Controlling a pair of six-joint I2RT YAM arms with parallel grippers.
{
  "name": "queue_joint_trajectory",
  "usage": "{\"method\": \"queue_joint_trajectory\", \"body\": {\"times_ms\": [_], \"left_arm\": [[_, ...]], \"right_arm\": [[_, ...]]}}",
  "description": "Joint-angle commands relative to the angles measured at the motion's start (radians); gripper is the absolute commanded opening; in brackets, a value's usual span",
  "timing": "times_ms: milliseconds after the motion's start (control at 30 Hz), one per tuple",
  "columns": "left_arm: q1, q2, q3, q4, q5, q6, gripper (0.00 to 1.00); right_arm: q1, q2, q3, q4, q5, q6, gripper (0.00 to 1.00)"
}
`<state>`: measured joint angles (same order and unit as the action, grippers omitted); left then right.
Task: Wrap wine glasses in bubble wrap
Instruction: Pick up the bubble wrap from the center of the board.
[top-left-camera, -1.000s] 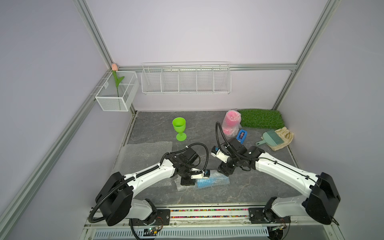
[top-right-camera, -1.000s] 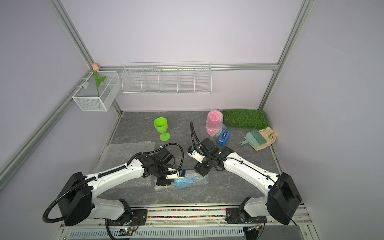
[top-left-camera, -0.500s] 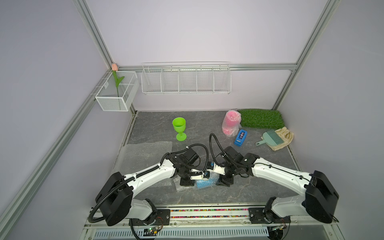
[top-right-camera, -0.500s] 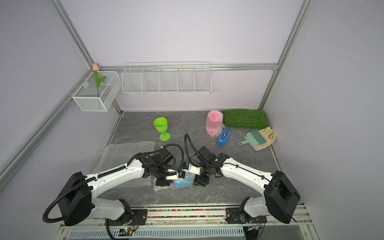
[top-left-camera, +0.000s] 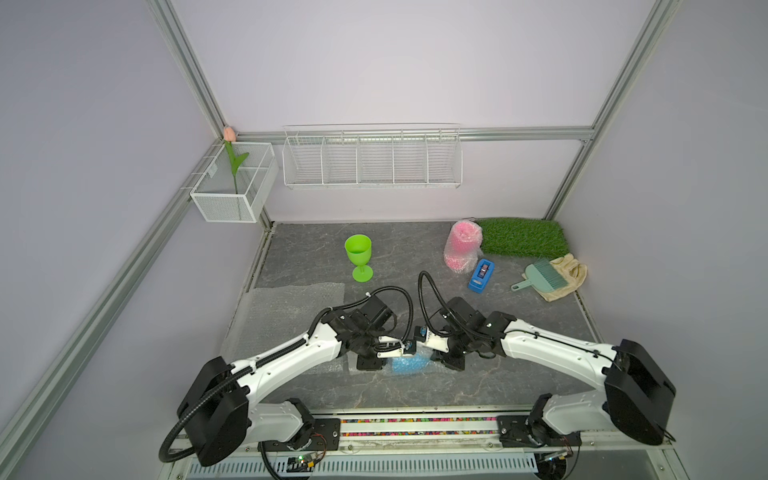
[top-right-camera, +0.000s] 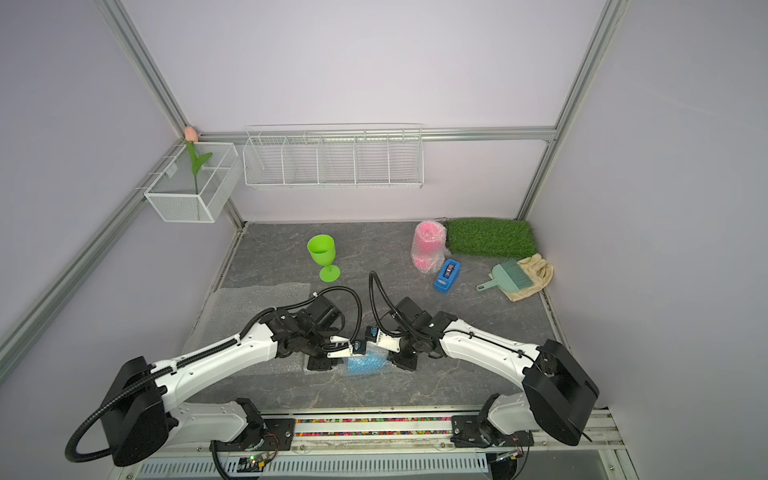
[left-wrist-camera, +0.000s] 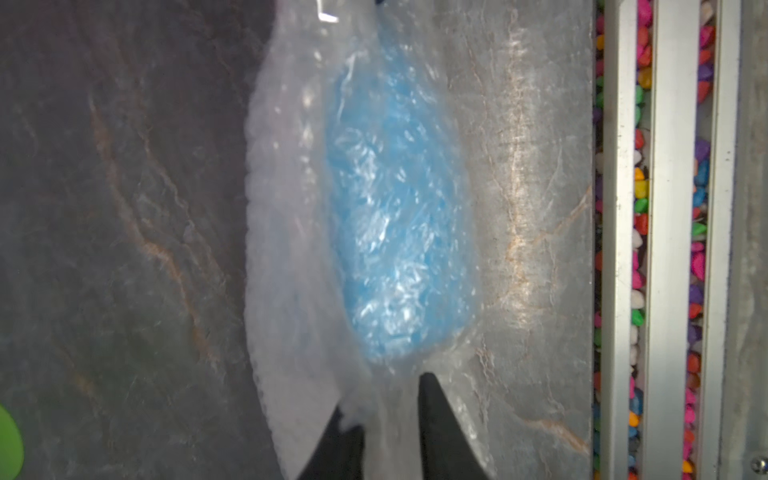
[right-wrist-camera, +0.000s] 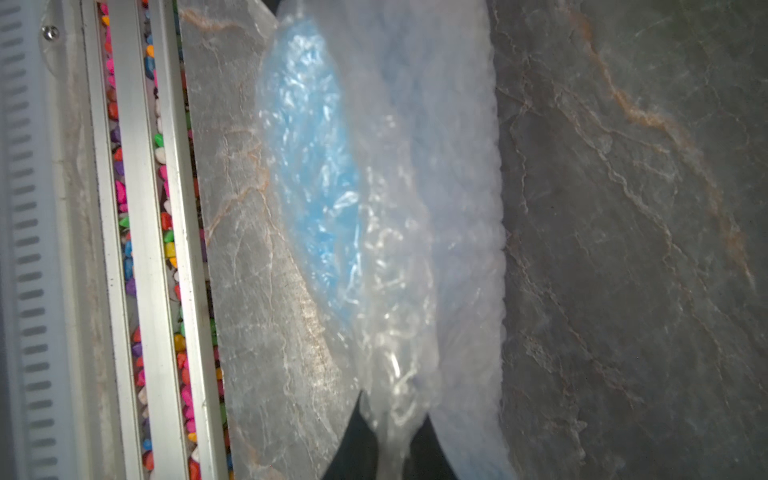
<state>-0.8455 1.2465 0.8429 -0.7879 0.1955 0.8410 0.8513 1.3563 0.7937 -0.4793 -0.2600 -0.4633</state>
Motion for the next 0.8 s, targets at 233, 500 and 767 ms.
{"method": "queue_joint_trajectory", "body": {"times_ms": [233, 500, 767], "left_arm": [[0.035, -0.480, -0.021, 0.060, -0.044, -0.081, 0.68], [0.036, -0.694, 0.046, -0.032, -0.061, -0.079, 0.93], [0.036, -0.775, 0.077, -0.009, -0.086, -0.072, 0.99]], "right_arm": [[-0.151, -0.255, -0.130, 0.230, -0.184, 0.116, 0.07], [-0.240, -0.418, -0.137, 0.262, -0.351, 0.143, 0.07], [-0.243, -0.458, -0.143, 0.253, -0.492, 0.065, 0.07]]}}
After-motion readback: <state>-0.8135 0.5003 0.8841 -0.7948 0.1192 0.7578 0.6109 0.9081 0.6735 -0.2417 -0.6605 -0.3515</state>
